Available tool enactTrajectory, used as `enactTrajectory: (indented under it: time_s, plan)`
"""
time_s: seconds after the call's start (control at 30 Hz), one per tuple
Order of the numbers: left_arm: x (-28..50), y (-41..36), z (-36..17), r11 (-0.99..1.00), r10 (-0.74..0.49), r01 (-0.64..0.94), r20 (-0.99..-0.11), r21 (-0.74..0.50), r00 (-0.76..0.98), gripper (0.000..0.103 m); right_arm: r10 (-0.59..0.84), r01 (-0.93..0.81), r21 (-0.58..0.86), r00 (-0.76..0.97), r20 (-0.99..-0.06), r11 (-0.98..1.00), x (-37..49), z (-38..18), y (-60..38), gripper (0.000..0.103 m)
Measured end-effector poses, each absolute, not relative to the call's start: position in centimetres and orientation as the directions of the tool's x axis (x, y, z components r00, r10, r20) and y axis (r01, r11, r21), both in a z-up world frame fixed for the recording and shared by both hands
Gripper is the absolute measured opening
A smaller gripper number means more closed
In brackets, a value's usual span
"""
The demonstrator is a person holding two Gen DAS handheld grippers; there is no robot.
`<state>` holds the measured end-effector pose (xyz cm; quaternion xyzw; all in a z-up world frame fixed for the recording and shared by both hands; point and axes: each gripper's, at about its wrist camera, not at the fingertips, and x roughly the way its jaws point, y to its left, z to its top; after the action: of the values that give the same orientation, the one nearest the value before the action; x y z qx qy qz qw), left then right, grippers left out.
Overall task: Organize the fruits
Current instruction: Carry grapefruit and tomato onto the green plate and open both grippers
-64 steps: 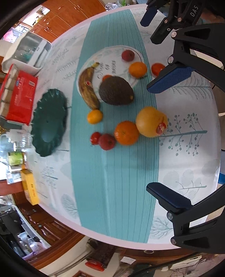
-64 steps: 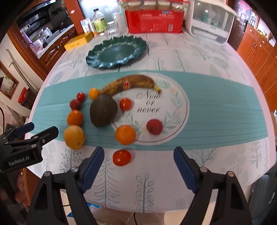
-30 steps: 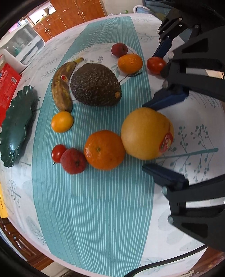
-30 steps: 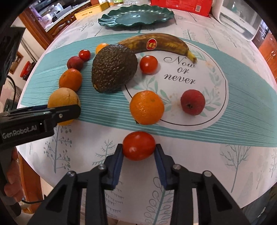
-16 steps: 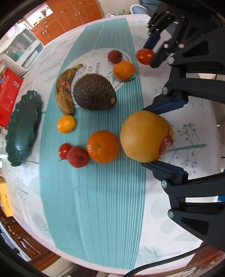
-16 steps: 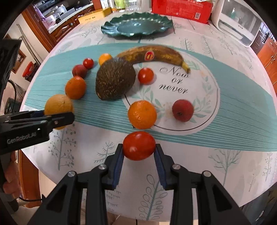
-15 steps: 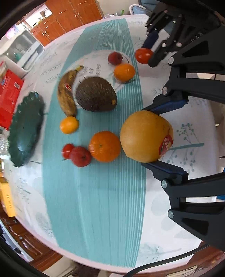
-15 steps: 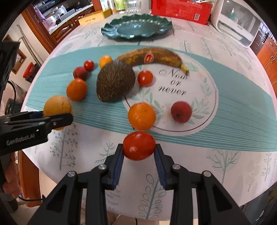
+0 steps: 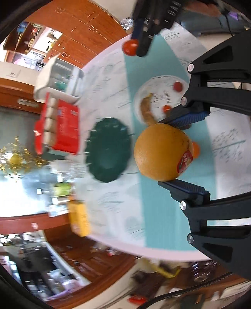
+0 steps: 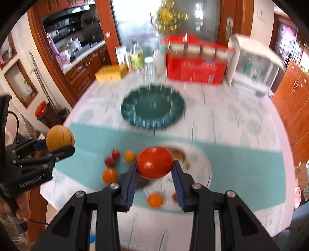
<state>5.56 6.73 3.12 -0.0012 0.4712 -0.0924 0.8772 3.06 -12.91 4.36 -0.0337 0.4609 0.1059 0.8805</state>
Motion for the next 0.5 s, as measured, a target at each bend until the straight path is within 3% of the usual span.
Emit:
enactTrajectory:
  time_s: [0.23,0.5]
  plan:
    - [10.8,8.4,8.4,0.984,-0.16,0.16,-0.787,-0.08,0.596,0.05,0.116,-0.226,-0.041,0.639,-0.76,0.973,9.5,10.5,-11.7,0.035]
    - [19.2,8.1,6.1,0.989,-0.147,0.102,-0.806,-0.108,0.574,0.05,0.093,-0.236,-0.068,0.608,-0.789,0.969,19.1,8.1,-10.4,0.035]
